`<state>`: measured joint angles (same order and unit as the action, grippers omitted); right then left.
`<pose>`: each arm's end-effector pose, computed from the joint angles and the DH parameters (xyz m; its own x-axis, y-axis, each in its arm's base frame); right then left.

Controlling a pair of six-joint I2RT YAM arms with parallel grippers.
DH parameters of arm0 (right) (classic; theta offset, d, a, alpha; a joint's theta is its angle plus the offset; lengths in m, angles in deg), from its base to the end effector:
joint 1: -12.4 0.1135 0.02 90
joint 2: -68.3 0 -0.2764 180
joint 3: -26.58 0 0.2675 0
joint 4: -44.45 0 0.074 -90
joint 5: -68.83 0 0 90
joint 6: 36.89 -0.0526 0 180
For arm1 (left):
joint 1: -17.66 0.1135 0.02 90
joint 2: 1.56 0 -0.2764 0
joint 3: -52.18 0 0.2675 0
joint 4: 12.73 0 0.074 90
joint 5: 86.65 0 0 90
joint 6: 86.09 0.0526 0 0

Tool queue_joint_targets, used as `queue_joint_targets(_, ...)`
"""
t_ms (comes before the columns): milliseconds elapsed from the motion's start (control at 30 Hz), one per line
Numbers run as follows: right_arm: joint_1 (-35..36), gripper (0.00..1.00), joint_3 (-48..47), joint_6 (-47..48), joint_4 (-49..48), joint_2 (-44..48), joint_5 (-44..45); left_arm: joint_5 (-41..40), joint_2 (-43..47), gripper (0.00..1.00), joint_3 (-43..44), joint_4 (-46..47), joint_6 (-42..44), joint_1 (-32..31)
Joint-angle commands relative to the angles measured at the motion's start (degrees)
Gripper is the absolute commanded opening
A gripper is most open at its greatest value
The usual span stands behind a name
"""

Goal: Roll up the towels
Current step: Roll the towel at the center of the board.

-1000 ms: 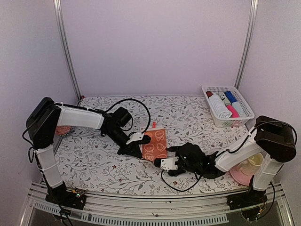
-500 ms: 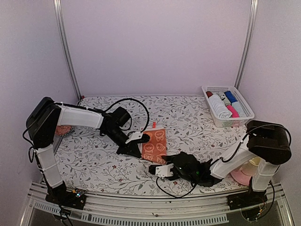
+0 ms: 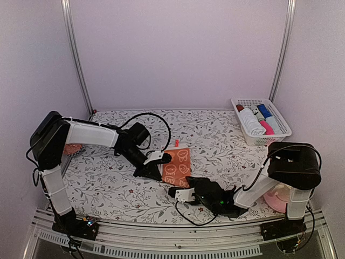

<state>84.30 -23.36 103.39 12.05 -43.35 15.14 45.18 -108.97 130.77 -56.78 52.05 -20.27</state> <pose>0.1384 0.3232 0.0779 0.3686 -0.8674 -0.3343 -0.5039 0.1157 -0.8560 0.2706 -0.2554 0.1401 -0.0465 0.7398 -0.6712 0.9704 -0.1259 -0.2059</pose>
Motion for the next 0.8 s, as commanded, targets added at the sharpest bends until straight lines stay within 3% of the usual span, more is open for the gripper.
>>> queue_joint_targets(0, 0.0, 0.37, 0.8, 1.8, -4.8, -1.0, 3.1, 0.9, 0.5, 0.0, -0.4, 0.1, -0.2, 0.9)
queue_joint_targets(167, 0.0, 0.18, 0.3, 1.9, -4.4, -1.7, 2.5, 0.8, 0.6, 0.0, -0.6, 0.3, -0.5, 0.8)
queue_joint_targets(267, 0.0, 0.04, 0.1, 1.3, -2.7, -1.4, 1.4, 0.8, 1.0, 0.12, -0.9, 0.5, -0.4, 0.8)
queue_joint_targets(467, -1.5, 0.02, -3.5, -7.5, 15.1, 3.4, -8.1, -1.8, 4.4, 0.6, -2.6, 0.5, 1.4, 1.2)
queue_joint_targets(600, -3.9, 0.02, -6.5, -12.5, 23.8, 5.7, -13.7, -3.5, 8.2, 0.74, -4.5, 1.5, 2.4, 1.5)
queue_joint_targets(767, -5.9, 0.02, -12.1, -17.3, 35.5, 5.6, -21.9, -5.6, 12.6, 0.76, -9.4, 7.1, 2.0, 1.0)
